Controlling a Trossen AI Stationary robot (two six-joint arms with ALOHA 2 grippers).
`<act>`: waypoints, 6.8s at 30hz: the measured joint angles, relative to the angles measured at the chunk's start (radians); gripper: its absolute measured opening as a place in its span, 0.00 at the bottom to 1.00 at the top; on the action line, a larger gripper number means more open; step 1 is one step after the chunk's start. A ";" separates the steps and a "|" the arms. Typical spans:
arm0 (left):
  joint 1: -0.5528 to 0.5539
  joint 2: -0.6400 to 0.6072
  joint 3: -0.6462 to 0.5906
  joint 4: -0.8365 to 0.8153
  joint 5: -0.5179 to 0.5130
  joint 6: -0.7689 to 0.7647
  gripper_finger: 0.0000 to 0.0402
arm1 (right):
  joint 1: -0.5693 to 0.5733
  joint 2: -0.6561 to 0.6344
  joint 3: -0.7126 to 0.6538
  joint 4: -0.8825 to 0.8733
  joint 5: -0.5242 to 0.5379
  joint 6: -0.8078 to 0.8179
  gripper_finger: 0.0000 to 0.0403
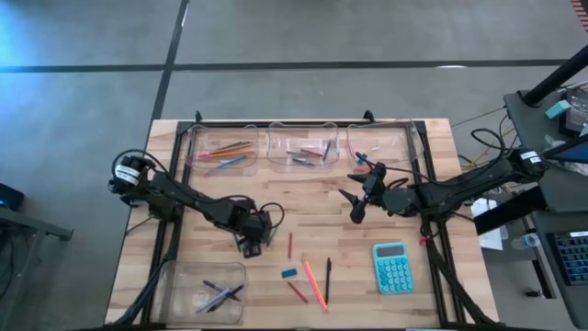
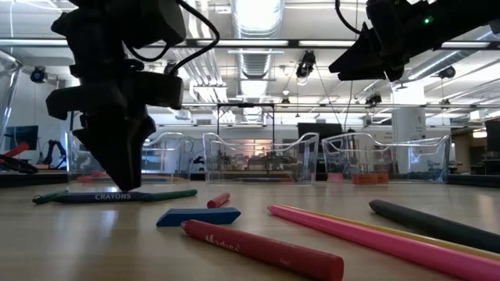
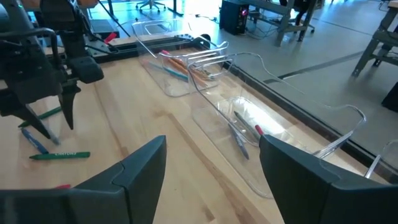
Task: Sort crayons/erasers/pens/pencils in bins
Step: Put the gray crayon into the top middle transparent bin, then put the green crayon into the top middle transparent bin
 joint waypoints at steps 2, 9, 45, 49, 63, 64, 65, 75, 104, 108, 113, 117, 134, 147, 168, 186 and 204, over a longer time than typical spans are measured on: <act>0.000 0.000 -0.011 0.001 0.000 0.000 0.37 | 0.000 0.000 0.000 0.000 0.000 0.000 0.61; 0.000 0.017 -0.025 0.022 0.009 -0.002 0.34 | 0.000 0.000 0.000 0.000 0.000 0.000 0.61; 0.096 -0.042 0.141 -0.057 -0.126 0.116 0.03 | 0.000 0.000 -0.002 -0.003 0.000 0.000 0.61; 0.150 -0.081 0.196 -0.058 -0.215 0.257 0.03 | 0.000 0.000 -0.002 -0.003 0.000 0.001 0.61; 0.512 0.014 0.391 0.161 -0.234 0.869 0.03 | 0.000 0.000 -0.002 0.008 0.000 0.000 0.61; 0.528 0.024 0.400 0.157 -0.218 0.869 0.04 | 0.000 0.000 -0.002 0.008 0.000 0.000 0.61; 0.539 0.031 0.407 0.156 -0.206 0.869 0.06 | 0.000 0.000 -0.002 0.008 0.000 0.000 0.61; 0.534 0.017 0.449 0.039 -0.313 0.850 0.42 | -0.001 0.000 -0.002 0.004 0.000 -0.007 0.61; 0.133 -0.475 -0.176 -0.292 0.139 0.393 0.34 | 0.000 0.000 -0.015 -0.011 -0.005 0.063 0.61; 0.124 -0.416 -0.158 -0.247 0.183 0.396 0.34 | 0.000 0.000 -0.017 -0.011 -0.004 0.063 0.61; 0.114 -0.311 -0.152 -0.239 0.224 0.395 0.34 | 0.000 0.000 -0.022 -0.012 -0.004 0.072 0.61; 0.093 -0.209 -0.145 -0.244 0.225 0.416 0.34 | 0.000 0.000 -0.025 -0.011 -0.004 0.070 0.61; 0.040 0.020 -0.083 -0.245 0.187 0.423 0.34 | 0.000 0.000 -0.028 -0.014 -0.003 0.076 0.61; 0.029 0.080 -0.081 -0.246 0.167 0.456 0.15 | 0.000 0.000 -0.028 -0.015 -0.004 0.078 0.61; 0.007 -0.102 0.024 -0.450 0.231 0.393 0.01 | 0.000 0.000 -0.028 -0.015 -0.004 0.078 0.61; 0.301 -0.134 0.343 -0.247 -0.015 0.808 0.00 | 0.000 0.000 -0.028 -0.015 -0.001 0.087 0.61; 0.646 0.190 0.639 -0.136 -0.029 0.819 0.34 | 0.000 0.000 -0.028 -0.011 0.000 0.060 0.61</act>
